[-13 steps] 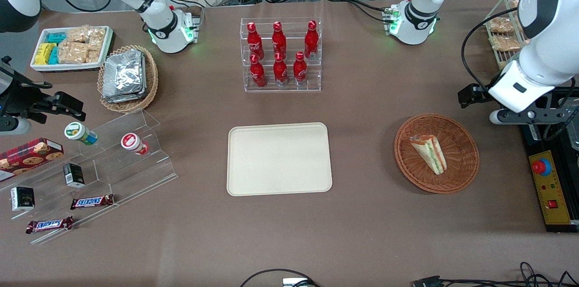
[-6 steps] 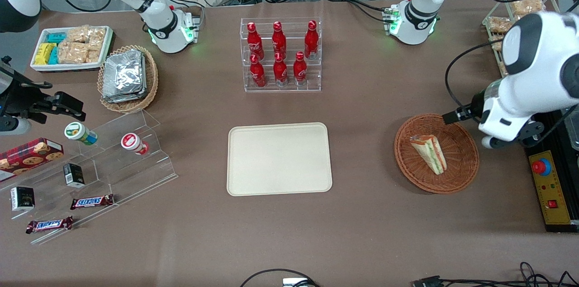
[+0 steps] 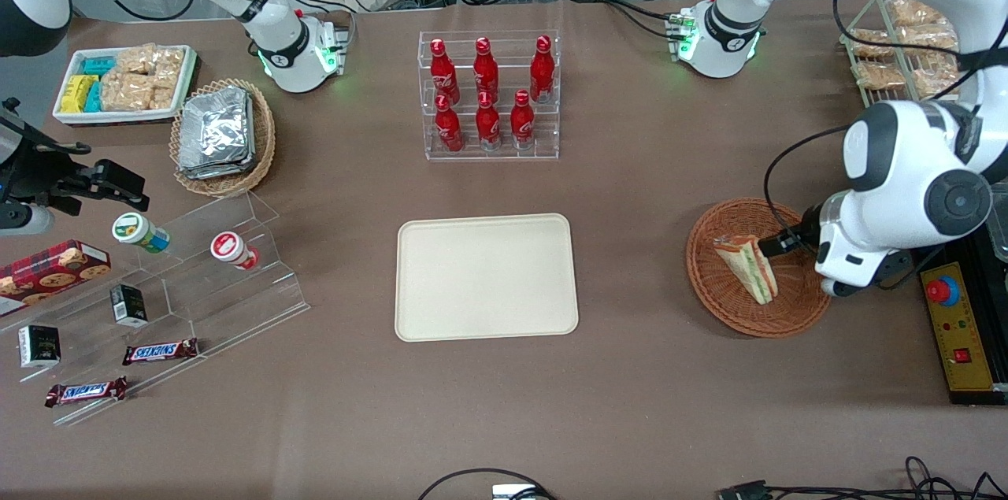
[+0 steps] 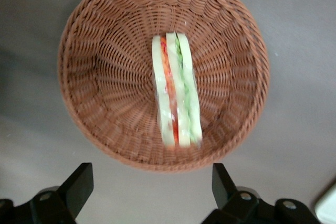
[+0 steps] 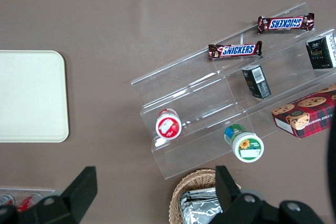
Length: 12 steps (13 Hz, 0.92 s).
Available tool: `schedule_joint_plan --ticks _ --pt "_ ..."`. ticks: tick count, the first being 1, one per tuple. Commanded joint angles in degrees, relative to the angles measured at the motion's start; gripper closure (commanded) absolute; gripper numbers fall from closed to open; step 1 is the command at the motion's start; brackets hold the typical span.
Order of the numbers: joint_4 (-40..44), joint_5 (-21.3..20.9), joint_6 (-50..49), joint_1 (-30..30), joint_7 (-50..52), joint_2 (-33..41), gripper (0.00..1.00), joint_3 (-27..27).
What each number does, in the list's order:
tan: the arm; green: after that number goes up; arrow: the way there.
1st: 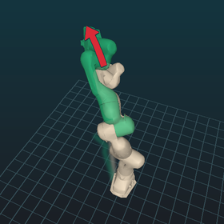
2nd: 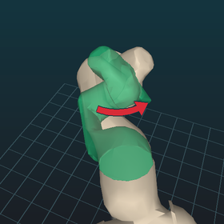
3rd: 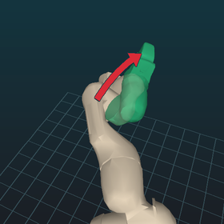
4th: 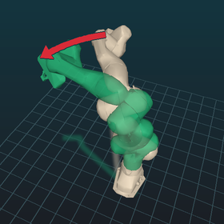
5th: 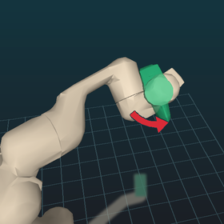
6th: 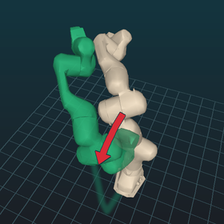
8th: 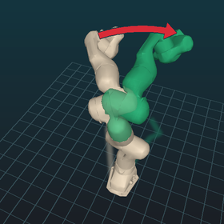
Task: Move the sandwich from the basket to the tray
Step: 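Lower the open left gripper around the wrapped sandwich in the basket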
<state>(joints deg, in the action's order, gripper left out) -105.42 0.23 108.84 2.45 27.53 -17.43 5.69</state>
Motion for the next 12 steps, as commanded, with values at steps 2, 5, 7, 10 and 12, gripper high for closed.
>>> schedule_joint_plan --ticks 2,5,7,10,12 --pt "0.2 1.1 5.1 0.4 1.6 -5.8 0.00 0.2" --pt "0.2 2.7 9.1 0.5 1.9 -9.4 0.00 0.2" --pt "0.2 3.8 11.5 0.5 1.9 -11.4 0.00 0.2" --pt "-1.2 5.4 13.3 0.5 1.9 -12.4 0.01 0.2" --pt "-2.5 5.5 14.3 0.4 1.9 -12.3 0.31 0.2"
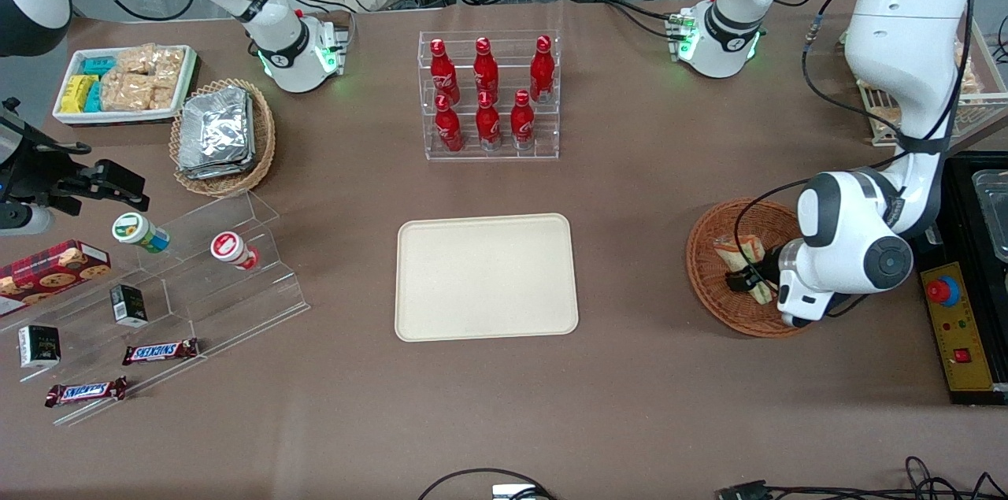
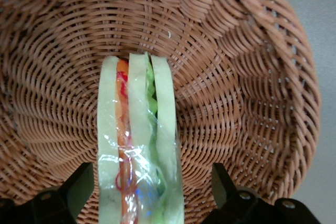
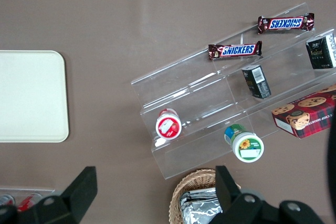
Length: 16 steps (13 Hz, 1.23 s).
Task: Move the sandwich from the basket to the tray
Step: 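Lower the open left gripper around the wrapped sandwich in the basket, then close the left gripper on the sandwich and lift it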
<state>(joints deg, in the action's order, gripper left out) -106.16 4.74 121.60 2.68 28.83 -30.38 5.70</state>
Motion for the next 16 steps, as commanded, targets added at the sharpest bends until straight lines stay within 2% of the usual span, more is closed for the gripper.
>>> schedule_joint_plan --ticks 1,2,3,7,10,13,16 --pt "-2.4 1.0 1.6 0.1 0.6 0.9 0.59 0.3" --pt "-2.9 1.0 1.5 0.1 0.6 1.5 0.87 0.2" --pt "-2.9 1.0 0.8 0.1 0.6 2.3 1.00 0.2" --pt "-1.6 0.4 -5.4 0.0 -0.6 9.0 1.00 0.6" --pt "5.5 0.3 -14.6 -1.0 -6.4 12.3 1.00 2.5" --pt "18.0 0.2 -25.0 -1.1 -12.1 10.2 1.00 7.5" --pt "23.6 0.4 -25.3 -1.1 -14.2 5.8 1.00 14.0"
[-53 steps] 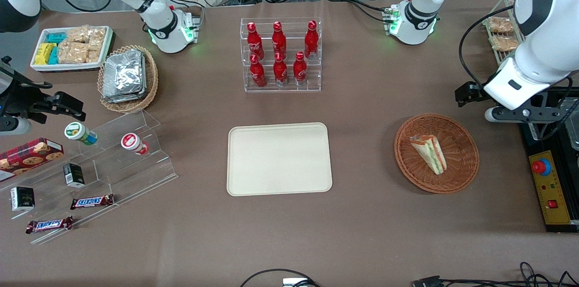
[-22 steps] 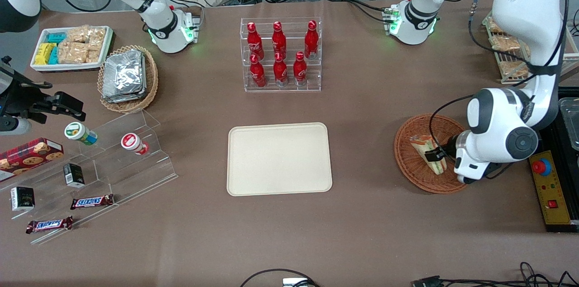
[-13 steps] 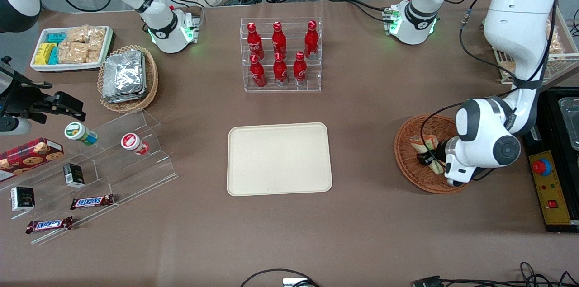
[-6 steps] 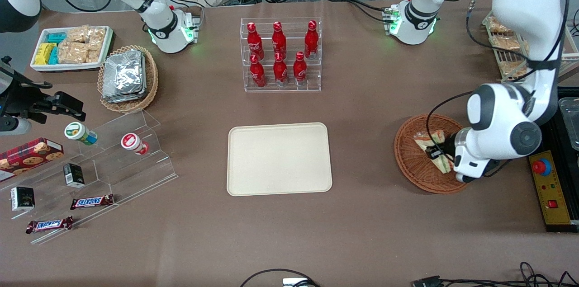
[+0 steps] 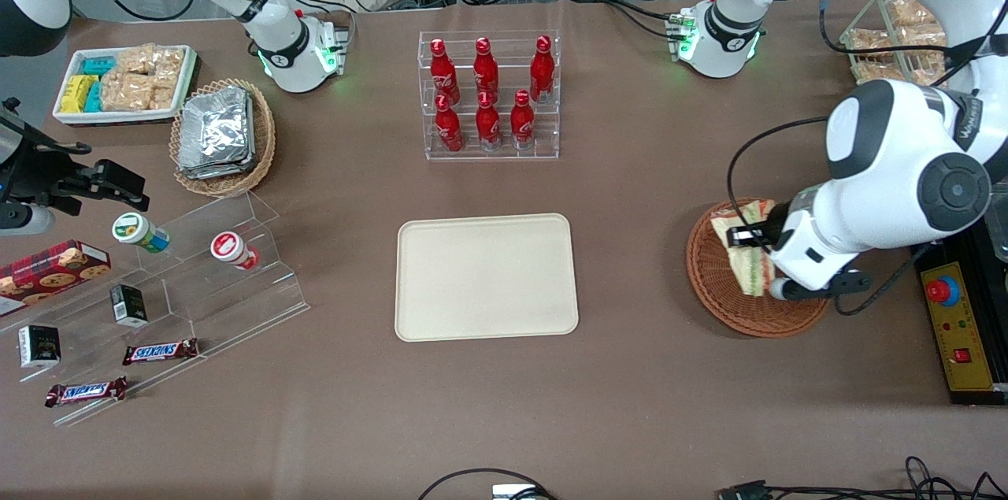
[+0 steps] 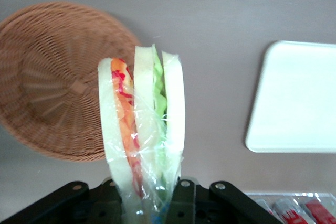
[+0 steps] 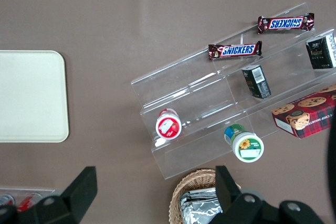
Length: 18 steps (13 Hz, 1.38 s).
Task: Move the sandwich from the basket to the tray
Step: 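Close the left gripper on the sandwich and lift it, then carry the sandwich with the left gripper over the cream tray and lower it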
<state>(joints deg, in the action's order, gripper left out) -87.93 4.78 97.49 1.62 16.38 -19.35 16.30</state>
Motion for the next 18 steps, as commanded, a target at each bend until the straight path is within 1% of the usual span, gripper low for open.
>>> schedule_joint_plan --ticks 1,3,5,6,8,9,11,14,15,18 --pt "7.2 0.2 -1.1 0.0 -1.8 -7.4 1.00 5.2" --pt "11.1 0.2 -1.0 0.0 -1.7 -12.4 1.00 8.9" --pt "13.0 0.1 -0.6 -0.1 -1.6 -16.9 1.00 12.0" --pt "12.9 -0.6 1.1 -2.1 -1.6 -18.3 1.00 12.3" --pt "12.8 -4.7 4.0 -6.4 0.6 -21.1 1.00 12.1" --pt "12.8 -5.9 5.2 -7.3 3.4 -22.6 1.00 12.1" --pt "12.7 -6.7 8.7 -9.8 5.5 -25.4 1.00 12.0" --pt "12.7 -11.8 13.9 -12.9 9.1 -29.7 1.00 11.9" --pt "12.7 -12.7 14.9 -13.2 9.6 -30.6 1.00 11.9" --pt "12.5 -12.9 18.6 -14.2 10.6 -32.9 1.00 11.7"
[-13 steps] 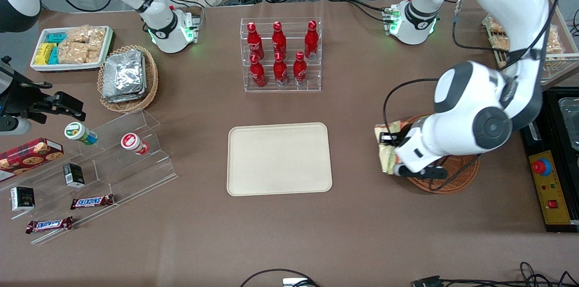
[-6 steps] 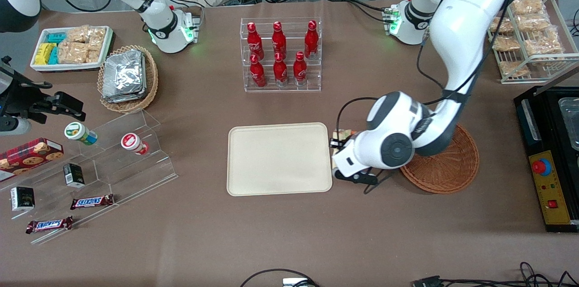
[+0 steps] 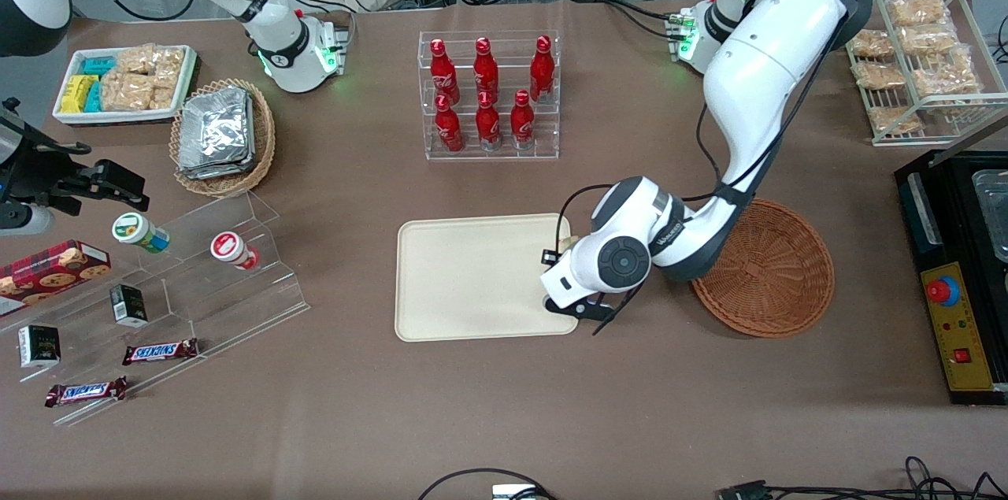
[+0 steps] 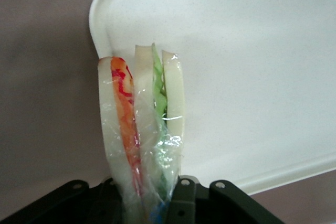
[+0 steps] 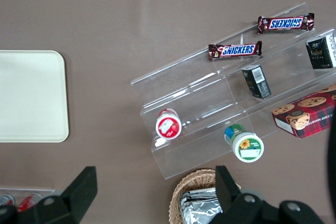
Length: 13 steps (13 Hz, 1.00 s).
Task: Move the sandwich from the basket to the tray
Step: 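Carry the sandwich with the left gripper over the cream tray and lower it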
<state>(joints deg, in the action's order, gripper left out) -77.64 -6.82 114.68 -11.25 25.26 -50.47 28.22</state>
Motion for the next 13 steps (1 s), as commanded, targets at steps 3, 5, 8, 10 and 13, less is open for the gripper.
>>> schedule_joint_plan --ticks 3,5,8,10,13 --pt "2.3 -1.2 4.2 -2.0 4.9 -3.4 1.00 -0.2" --pt "2.1 -1.4 4.2 -2.2 4.9 -3.6 0.96 -0.2" --pt "1.8 -1.7 4.1 -1.9 5.0 -2.9 0.00 -0.3" --pt "1.9 -1.7 3.5 -1.7 5.1 -1.2 0.00 -0.3" --pt "2.0 -1.7 -3.6 1.2 6.1 5.2 0.00 -0.3"
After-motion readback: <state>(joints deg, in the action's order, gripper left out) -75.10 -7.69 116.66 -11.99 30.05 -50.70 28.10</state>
